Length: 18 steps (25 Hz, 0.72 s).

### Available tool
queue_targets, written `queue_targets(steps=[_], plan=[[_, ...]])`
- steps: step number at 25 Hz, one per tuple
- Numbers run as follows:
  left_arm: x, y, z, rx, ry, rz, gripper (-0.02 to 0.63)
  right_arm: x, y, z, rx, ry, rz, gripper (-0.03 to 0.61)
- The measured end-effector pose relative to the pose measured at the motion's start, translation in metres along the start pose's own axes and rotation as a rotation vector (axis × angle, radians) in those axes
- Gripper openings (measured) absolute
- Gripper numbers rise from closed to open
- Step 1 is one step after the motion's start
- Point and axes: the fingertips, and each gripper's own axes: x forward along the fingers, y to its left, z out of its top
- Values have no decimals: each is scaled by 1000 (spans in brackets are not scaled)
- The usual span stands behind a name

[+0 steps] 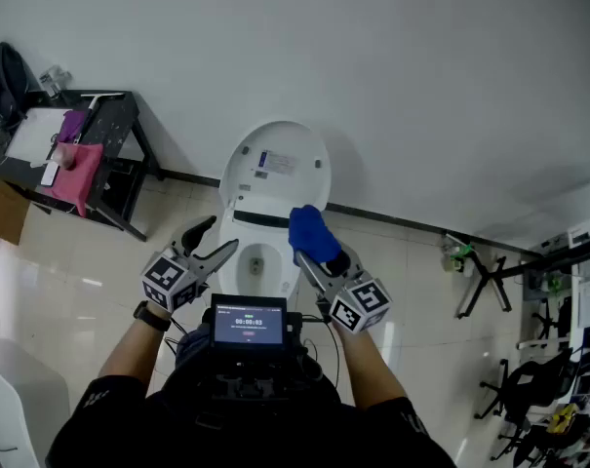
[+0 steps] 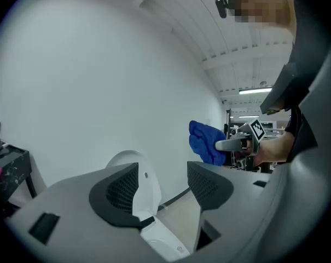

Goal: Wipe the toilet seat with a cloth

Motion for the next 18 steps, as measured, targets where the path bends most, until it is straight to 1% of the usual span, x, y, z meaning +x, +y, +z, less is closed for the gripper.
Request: queue_targets(steps=[4, 10, 12, 14, 18], plan=[[-1, 4, -2, -2, 11, 13, 267, 10, -3, -4, -3, 33, 13, 249], [-11, 25, -16, -22, 36, 34, 267, 50, -8, -23, -29, 79, 22, 247], [-15, 31, -21, -41, 44, 49, 267, 64, -11, -34, -28, 108, 31, 247], [-18, 37, -31, -42, 57, 55, 267, 78, -15, -48, -21, 139, 42, 247], [-23, 48, -48, -66, 81, 72, 267, 112, -20, -84, -13, 197, 71, 249]])
